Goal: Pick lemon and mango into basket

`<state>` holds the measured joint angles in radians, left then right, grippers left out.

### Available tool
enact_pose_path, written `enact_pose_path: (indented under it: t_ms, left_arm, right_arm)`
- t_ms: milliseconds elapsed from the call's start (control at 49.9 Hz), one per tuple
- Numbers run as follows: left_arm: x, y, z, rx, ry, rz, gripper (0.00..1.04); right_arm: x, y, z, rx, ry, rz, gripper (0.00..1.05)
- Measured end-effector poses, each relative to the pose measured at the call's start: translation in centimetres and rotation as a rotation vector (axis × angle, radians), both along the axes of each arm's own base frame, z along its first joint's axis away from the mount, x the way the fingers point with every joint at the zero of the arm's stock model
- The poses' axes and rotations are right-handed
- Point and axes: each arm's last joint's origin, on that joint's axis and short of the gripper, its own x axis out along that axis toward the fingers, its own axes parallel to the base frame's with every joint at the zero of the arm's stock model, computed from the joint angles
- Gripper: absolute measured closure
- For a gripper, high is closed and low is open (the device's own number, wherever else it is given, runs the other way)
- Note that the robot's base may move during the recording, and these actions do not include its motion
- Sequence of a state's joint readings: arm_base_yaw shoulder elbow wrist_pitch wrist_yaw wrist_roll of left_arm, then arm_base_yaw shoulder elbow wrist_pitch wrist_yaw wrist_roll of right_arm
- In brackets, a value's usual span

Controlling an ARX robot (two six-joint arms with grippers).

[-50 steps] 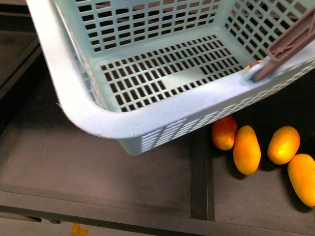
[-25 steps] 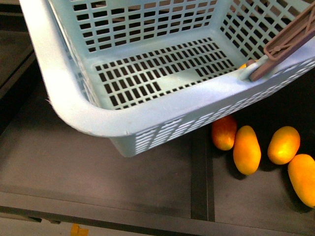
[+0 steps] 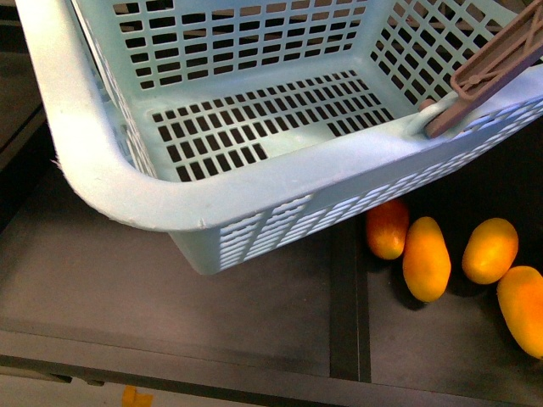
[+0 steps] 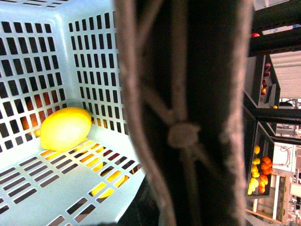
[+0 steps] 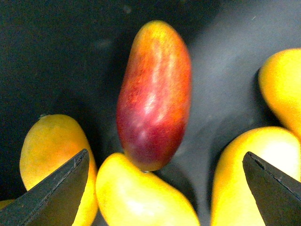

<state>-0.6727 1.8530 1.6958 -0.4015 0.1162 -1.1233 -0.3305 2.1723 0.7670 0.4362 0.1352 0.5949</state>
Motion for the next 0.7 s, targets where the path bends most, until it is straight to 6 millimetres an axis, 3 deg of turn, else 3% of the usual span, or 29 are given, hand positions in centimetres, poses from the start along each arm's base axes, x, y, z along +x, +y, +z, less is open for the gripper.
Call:
enact_pose_path:
  t_ms: [241,702]
  left_arm:
    - [0.0,0.0,0.0,0.002,-0.002,0.003,1.01]
    - [0.0,0.0,0.0,0.002,-0.002,0.002,1.01]
  right_arm:
    - [1.4,0.8,-1.0,0.061,-0.02,-0.06,0.09]
    - [4.5,0.1,-3.1,0.075,0.001,-0.115,0.09]
